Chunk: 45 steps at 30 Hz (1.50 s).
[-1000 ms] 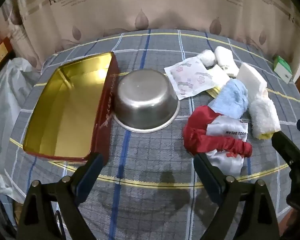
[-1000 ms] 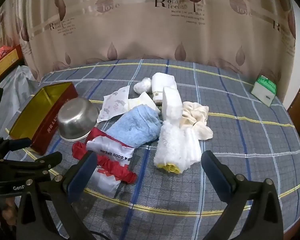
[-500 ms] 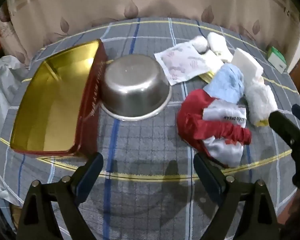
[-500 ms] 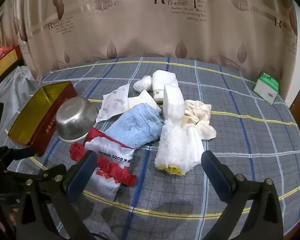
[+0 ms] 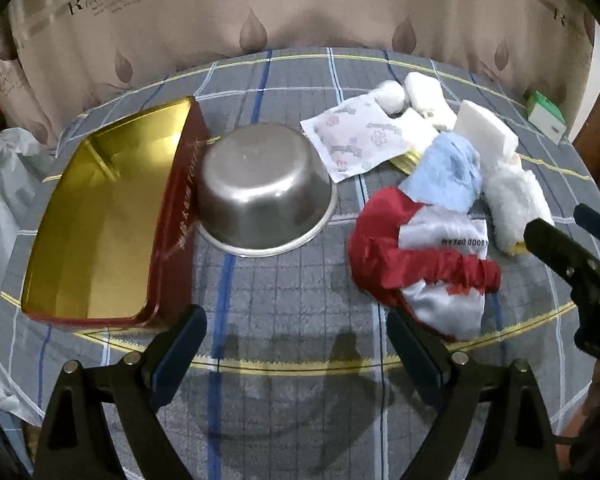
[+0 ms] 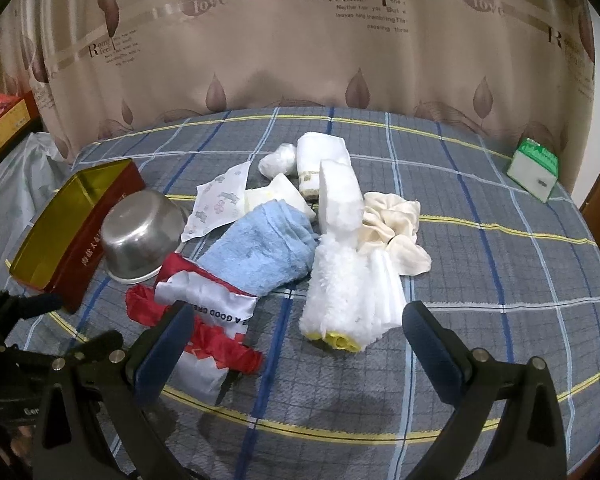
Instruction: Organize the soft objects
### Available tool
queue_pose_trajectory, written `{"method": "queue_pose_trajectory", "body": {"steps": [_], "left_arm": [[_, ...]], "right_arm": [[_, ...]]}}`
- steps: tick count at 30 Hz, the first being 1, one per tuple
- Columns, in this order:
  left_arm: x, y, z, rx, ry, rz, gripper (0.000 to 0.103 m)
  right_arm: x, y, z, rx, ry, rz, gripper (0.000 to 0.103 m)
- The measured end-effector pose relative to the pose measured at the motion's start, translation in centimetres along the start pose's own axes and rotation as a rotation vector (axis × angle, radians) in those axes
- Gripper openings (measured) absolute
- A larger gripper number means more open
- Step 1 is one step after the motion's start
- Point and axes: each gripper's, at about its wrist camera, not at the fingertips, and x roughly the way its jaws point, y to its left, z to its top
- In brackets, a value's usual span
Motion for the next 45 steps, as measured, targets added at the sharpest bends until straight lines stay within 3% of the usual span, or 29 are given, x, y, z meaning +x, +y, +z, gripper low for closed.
{"method": "queue_pose_trajectory", "body": {"steps": [6,45], "left_arm": [[1.3,0.9,0.3,-0.044,0.025,0.010,0.094],[2.6,1.1,0.1,-0.064,0.080,0.043,0.094]], "right_arm": [[-0.1,0.1,0.1,-0.022,-0.010,-0.015,0.103],[0.2,0.7,0.2,-0.046,0.017,-0.015,0.103]]}}
